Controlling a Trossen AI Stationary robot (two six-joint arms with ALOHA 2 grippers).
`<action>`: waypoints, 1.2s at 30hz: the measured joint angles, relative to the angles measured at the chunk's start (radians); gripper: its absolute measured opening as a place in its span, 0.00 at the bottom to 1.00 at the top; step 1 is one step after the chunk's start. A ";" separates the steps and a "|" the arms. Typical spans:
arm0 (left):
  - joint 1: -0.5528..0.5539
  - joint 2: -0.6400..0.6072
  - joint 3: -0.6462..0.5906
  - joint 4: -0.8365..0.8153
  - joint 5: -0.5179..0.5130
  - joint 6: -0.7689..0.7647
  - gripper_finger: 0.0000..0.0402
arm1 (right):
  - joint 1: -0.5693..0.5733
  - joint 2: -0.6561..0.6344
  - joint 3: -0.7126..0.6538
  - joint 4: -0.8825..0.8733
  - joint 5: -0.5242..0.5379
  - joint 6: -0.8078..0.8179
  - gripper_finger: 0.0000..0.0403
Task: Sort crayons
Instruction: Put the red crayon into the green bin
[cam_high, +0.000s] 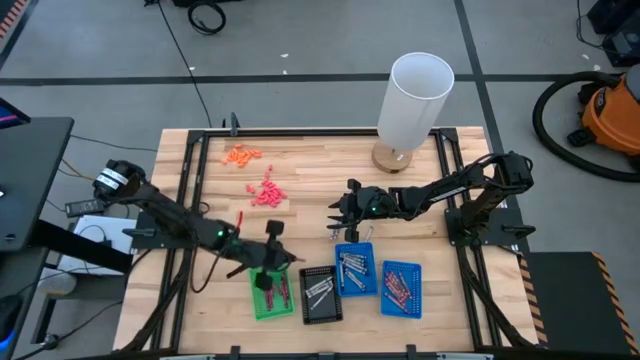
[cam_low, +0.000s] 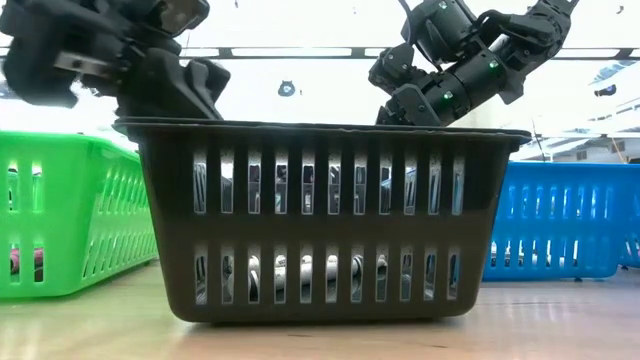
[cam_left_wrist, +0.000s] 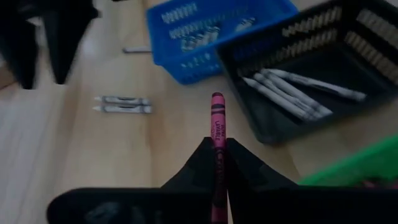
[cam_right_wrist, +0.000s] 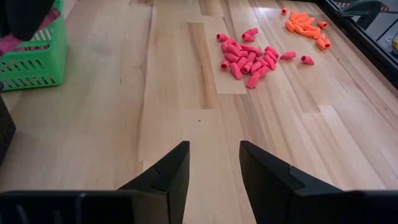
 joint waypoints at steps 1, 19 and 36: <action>-0.007 0.000 0.000 -0.006 0.014 0.000 0.05 | 0.000 0.000 0.000 0.000 0.000 0.000 0.37; -0.166 -0.017 0.000 -0.065 0.018 -0.018 0.09 | 0.000 0.000 0.000 0.000 0.000 0.001 0.37; -0.248 -0.035 0.002 -0.175 0.026 0.074 0.17 | 0.000 0.000 0.000 0.002 0.000 -0.002 0.37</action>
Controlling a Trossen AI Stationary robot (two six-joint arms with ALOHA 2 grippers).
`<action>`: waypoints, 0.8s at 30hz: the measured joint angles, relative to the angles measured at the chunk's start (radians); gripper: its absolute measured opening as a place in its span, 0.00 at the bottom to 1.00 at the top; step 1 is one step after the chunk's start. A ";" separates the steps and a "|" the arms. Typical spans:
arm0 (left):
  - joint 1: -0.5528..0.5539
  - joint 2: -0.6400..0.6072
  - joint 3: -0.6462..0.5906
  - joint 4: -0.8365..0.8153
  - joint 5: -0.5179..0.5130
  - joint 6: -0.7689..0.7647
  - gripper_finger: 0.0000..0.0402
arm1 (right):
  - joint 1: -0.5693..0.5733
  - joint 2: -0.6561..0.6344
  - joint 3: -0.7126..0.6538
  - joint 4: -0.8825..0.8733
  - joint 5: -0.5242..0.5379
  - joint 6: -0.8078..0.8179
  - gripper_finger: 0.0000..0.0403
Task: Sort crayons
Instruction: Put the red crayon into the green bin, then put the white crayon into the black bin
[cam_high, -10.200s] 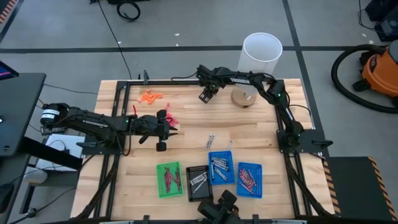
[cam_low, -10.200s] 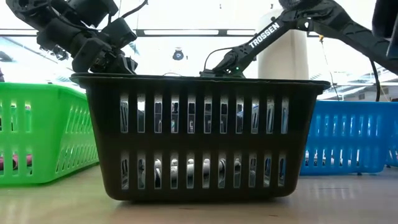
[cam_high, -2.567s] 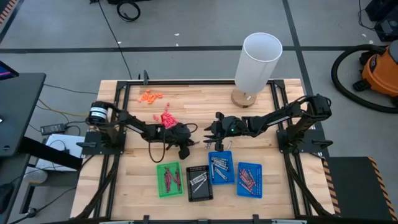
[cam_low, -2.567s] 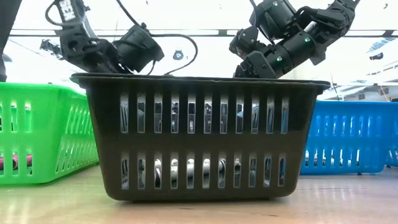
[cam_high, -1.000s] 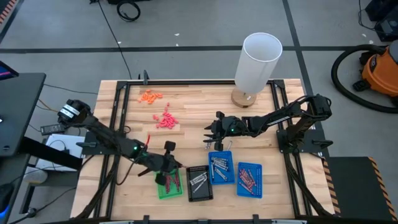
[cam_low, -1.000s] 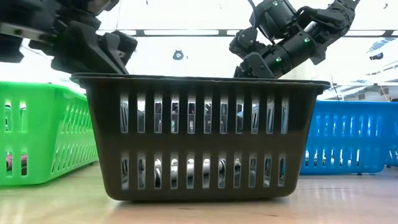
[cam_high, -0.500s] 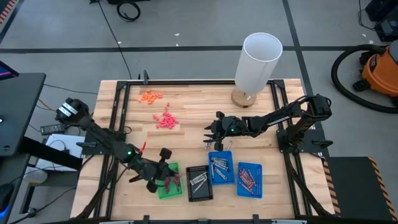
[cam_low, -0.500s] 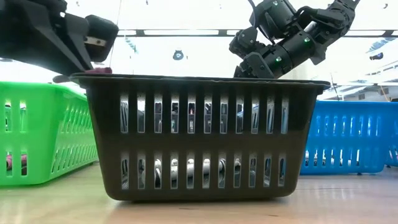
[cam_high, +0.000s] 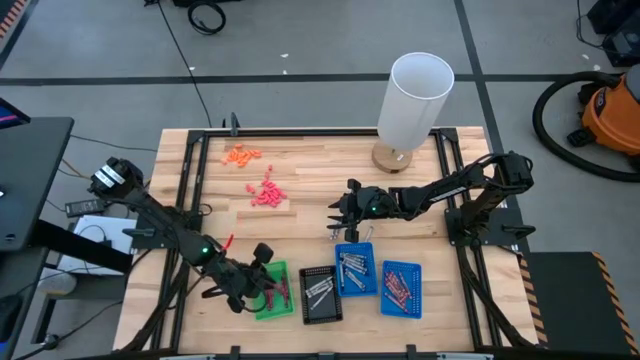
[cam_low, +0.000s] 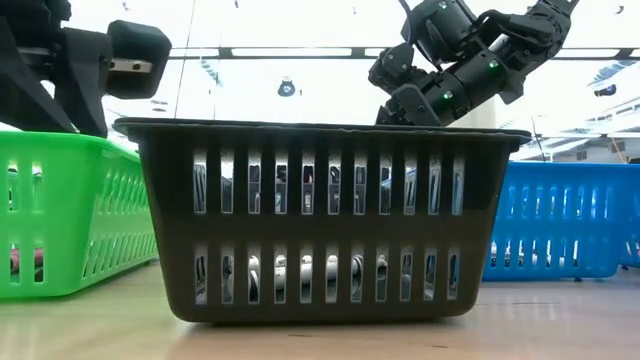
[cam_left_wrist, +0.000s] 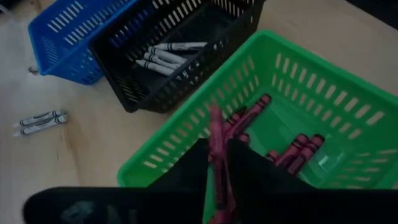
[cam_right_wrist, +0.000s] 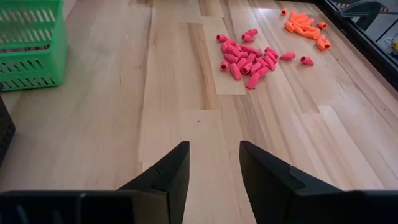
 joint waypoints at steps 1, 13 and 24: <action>0.000 0.000 0.000 -0.003 0.000 0.000 0.19 | 0.000 0.000 0.000 0.000 0.000 -0.001 0.37; 0.009 -0.002 0.076 -0.017 -0.217 0.047 0.27 | -0.009 -0.008 0.000 -0.119 0.034 -0.027 0.37; 0.223 0.015 0.058 0.123 -0.240 0.100 0.27 | 0.006 -0.212 0.000 -0.365 0.228 0.015 0.37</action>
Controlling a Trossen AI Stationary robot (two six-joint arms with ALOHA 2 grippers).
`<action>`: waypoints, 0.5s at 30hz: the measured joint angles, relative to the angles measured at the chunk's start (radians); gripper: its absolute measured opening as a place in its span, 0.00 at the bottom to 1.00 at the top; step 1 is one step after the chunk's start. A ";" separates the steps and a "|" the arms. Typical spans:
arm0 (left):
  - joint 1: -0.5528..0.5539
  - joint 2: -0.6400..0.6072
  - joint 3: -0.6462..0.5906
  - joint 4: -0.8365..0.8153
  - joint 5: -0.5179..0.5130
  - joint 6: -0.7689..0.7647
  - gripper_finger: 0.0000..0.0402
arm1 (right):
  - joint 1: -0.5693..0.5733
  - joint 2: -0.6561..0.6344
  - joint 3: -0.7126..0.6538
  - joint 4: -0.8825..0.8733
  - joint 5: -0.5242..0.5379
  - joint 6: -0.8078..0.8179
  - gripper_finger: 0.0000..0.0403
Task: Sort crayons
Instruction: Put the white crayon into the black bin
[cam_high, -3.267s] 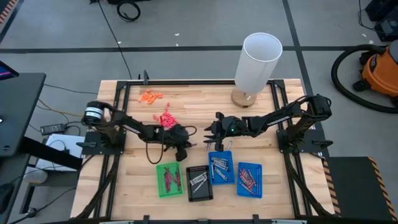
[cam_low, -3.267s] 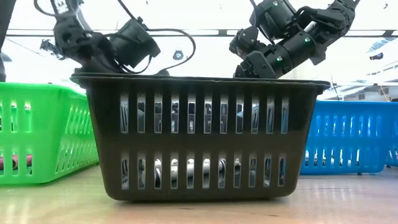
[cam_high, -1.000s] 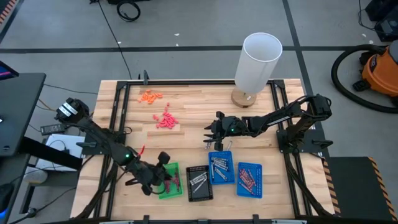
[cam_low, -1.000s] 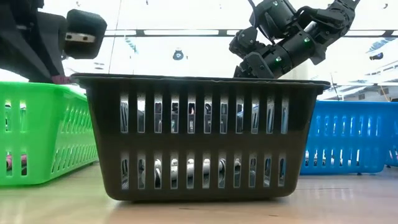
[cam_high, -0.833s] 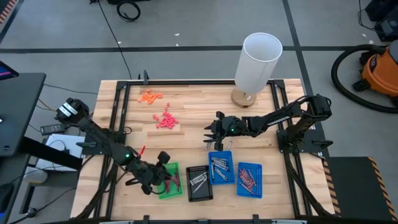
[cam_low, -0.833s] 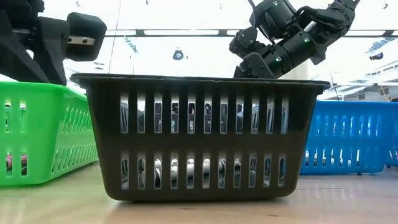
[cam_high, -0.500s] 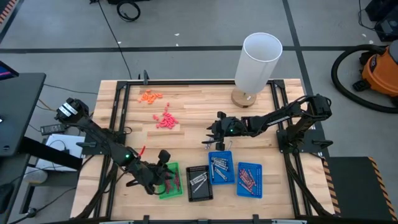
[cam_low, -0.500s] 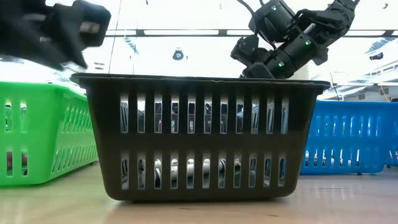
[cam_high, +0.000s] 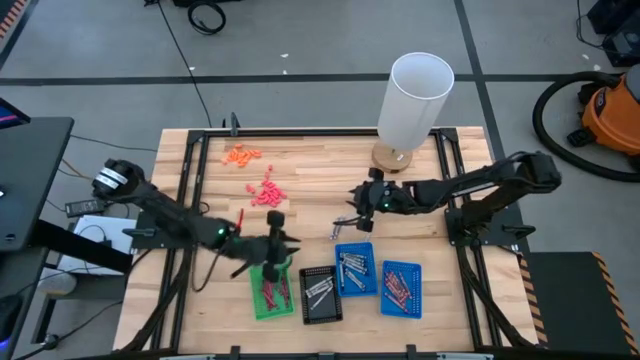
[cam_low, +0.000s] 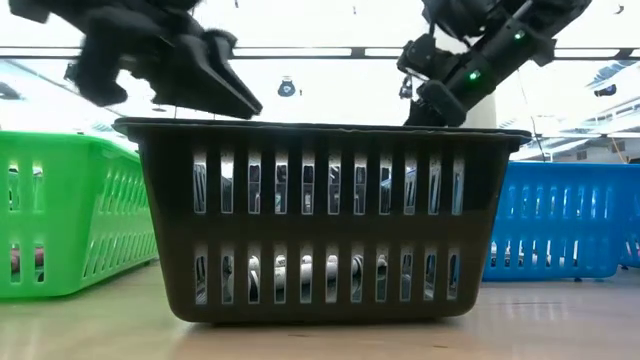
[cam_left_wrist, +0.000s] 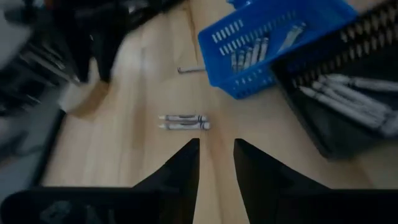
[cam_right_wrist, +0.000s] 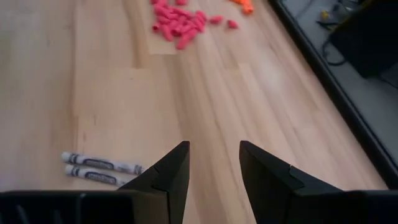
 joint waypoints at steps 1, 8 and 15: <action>0.028 0.008 0.000 0.016 0.034 -0.016 0.27 | 0.003 -0.013 -0.003 -0.011 0.017 0.012 0.37; 0.204 0.093 -0.001 0.087 0.204 -0.149 0.27 | 0.035 -0.074 -0.094 -0.016 0.087 0.094 0.37; 0.275 0.289 0.129 0.098 0.258 -0.201 0.27 | 0.039 -0.084 -0.197 0.162 0.121 0.116 0.37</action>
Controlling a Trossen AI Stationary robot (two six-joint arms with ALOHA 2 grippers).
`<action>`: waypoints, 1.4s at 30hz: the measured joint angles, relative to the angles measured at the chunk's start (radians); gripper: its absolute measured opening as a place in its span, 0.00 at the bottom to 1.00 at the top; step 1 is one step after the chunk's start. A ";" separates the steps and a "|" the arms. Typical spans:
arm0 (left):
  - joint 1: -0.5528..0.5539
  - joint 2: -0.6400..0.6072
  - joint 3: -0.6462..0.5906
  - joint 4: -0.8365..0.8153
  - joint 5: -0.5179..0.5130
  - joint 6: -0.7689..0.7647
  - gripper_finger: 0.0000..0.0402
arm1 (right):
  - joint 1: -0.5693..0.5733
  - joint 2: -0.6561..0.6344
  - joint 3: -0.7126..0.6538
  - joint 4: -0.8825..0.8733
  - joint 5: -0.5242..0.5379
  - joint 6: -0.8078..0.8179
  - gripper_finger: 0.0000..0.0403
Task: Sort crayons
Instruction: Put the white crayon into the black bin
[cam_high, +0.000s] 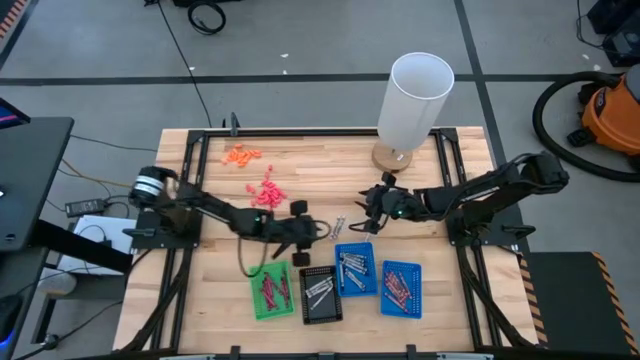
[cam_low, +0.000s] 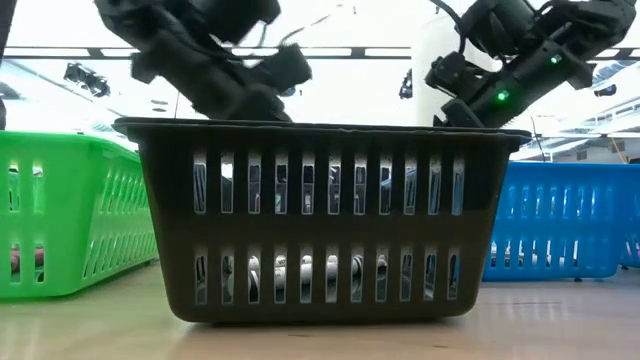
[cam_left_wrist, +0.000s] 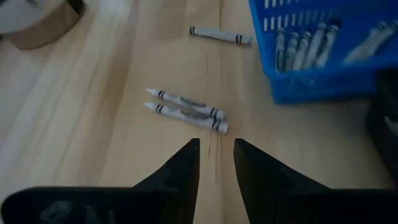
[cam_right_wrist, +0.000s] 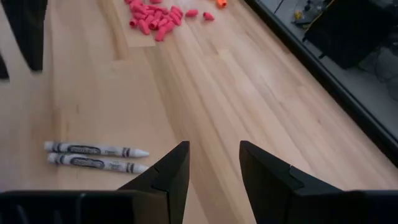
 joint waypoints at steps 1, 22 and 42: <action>0.008 0.031 0.028 0.000 0.002 -0.018 0.27 | 0.000 0.001 -0.012 0.025 0.008 -0.005 0.37; 0.098 0.222 0.197 0.037 0.014 -0.357 0.50 | 0.003 0.001 -0.041 0.094 0.008 -0.041 0.37; 0.097 0.323 0.199 0.063 0.015 -0.409 0.51 | 0.015 0.001 -0.045 0.109 -0.019 -0.041 0.37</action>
